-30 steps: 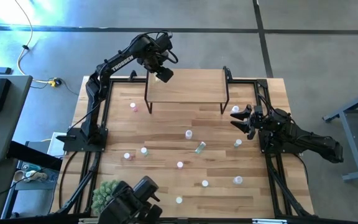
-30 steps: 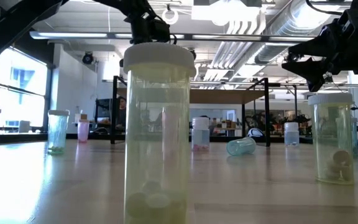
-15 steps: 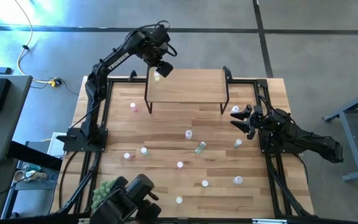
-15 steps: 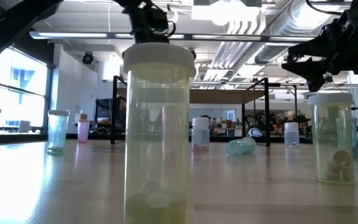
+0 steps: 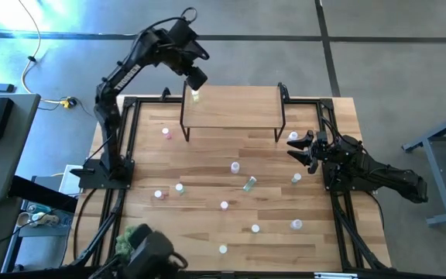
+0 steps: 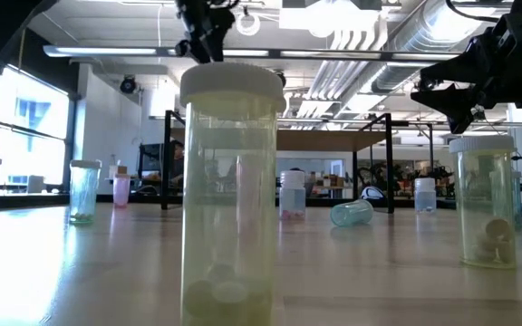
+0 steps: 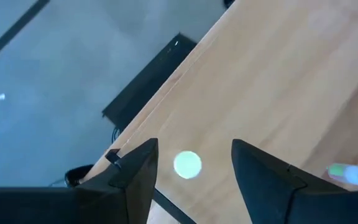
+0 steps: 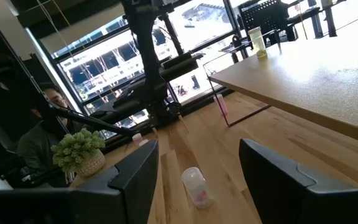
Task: Pick and place medicine bottles onto shelf by color
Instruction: Put the left transparent pill bottle on the shelf
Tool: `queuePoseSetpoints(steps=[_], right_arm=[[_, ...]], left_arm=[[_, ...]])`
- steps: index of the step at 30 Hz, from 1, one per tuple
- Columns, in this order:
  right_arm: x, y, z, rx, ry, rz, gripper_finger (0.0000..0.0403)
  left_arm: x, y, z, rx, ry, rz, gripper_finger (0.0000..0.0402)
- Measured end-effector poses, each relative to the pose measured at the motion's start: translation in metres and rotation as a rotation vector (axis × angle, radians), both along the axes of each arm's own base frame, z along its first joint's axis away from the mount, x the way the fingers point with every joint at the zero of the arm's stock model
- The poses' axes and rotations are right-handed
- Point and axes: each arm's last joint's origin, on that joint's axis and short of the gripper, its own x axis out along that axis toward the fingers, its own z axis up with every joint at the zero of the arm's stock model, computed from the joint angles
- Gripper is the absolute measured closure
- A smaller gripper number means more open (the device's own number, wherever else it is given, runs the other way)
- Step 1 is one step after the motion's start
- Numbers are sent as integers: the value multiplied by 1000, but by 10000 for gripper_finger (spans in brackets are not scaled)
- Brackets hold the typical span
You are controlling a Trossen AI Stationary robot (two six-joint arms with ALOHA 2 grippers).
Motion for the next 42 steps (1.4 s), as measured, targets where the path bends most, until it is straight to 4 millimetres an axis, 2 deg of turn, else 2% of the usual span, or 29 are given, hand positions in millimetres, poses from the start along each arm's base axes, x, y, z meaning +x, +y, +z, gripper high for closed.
queuePoseSetpoints(steps=[7, 11, 19, 28, 42], right_arm=[[0, 0, 0, 0, 0, 0, 187], [0, 0, 0, 0, 0, 1, 187], [0, 0, 0, 0, 0, 4, 187], [0, 0, 0, 0, 0, 4, 187], [0, 0, 0, 0, 0, 3, 187]], left_arm=[[16, -47, 21, 24, -74, -170, 229], [37, -75, 19, 43, -104, -274, 239], [66, -128, -11, 23, -137, -414, 245], [83, -177, -56, 74, -288, -552, 245], [98, -212, -135, 72, -363, -635, 245]])
